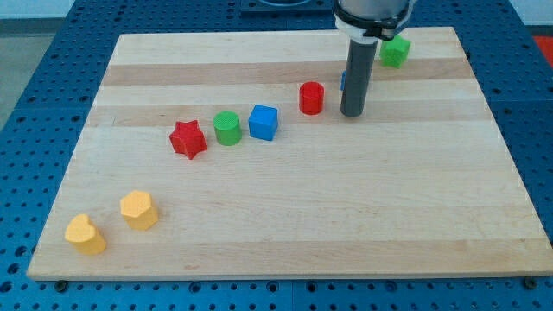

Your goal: Move the red circle towards the top of the red star

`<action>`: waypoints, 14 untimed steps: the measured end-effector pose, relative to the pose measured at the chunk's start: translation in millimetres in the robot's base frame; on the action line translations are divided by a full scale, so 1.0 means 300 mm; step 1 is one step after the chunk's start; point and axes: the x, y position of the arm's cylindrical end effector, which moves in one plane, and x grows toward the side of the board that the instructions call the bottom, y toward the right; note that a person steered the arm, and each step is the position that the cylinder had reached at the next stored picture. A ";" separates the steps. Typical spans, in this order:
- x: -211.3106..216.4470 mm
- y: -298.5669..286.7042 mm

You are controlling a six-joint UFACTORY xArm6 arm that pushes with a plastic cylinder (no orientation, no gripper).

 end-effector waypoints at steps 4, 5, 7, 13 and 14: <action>-0.068 -0.043; -0.053 -0.106; -0.042 -0.263; -0.002 -0.604; 0.013 -0.614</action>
